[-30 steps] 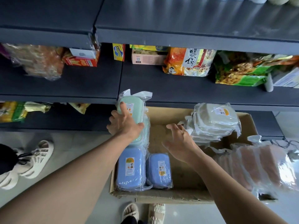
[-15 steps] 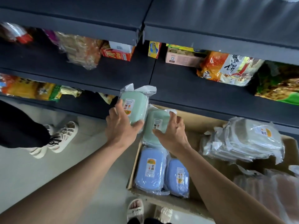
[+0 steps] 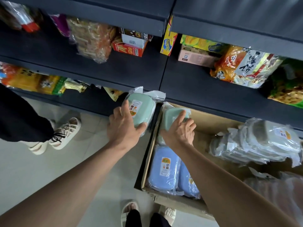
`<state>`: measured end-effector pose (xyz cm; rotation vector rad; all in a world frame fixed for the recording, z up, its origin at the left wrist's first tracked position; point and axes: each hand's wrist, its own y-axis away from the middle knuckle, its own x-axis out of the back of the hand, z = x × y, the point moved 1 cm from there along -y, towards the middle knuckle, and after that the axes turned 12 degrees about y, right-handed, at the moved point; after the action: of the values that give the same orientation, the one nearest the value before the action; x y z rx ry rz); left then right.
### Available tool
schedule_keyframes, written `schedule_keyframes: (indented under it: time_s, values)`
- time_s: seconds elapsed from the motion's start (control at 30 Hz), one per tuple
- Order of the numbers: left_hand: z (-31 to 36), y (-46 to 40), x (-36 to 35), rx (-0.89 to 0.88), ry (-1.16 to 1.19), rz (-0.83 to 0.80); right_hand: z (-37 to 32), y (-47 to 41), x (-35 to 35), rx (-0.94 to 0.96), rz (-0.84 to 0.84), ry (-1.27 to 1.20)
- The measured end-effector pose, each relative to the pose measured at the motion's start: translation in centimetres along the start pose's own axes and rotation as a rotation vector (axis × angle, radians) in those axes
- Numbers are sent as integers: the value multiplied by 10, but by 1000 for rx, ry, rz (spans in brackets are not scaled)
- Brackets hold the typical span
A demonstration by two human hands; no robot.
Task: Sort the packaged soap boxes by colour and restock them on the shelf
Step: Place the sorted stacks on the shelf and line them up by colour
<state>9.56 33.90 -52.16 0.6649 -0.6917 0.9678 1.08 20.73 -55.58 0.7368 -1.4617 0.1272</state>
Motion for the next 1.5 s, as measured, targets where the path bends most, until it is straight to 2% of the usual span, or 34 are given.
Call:
schedule_keyframes:
  time_s: [0.17, 0.37, 0.97, 1.23, 1.5]
  values:
    - [-2, 10, 23, -32, -4, -20, 8, 22, 27, -47, 73, -62]
    - [25, 26, 77, -124, -4, -50, 29, 70, 100, 14, 212, -123]
    - [239, 89, 274, -661, -8, 7, 85, 209, 398, 198, 660, -201]
    - [321, 91, 329, -797, 100, 7, 106, 210, 488, 215, 809, -236]
    - [378, 56, 352, -779, 219, 45, 116, 170, 550, 269, 864, -256]
